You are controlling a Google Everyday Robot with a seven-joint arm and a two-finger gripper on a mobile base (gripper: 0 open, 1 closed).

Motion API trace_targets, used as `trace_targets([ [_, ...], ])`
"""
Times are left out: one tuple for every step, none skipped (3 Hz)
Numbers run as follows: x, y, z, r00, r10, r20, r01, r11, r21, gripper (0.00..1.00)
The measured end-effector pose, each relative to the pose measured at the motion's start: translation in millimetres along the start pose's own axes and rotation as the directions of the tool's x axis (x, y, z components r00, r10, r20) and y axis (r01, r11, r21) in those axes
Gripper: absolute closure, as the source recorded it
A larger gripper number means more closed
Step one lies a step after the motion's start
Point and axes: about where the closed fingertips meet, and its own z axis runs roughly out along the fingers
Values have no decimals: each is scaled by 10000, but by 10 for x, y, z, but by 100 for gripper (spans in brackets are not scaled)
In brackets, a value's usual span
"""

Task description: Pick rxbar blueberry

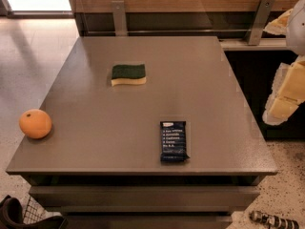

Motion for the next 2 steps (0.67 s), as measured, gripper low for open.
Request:
trace_targets([
  [-9, 6, 7, 9999, -7, 109, 7, 10000, -13, 0],
  [-125, 109, 192, 9841, -80, 1776, 146, 9992, -360, 0],
])
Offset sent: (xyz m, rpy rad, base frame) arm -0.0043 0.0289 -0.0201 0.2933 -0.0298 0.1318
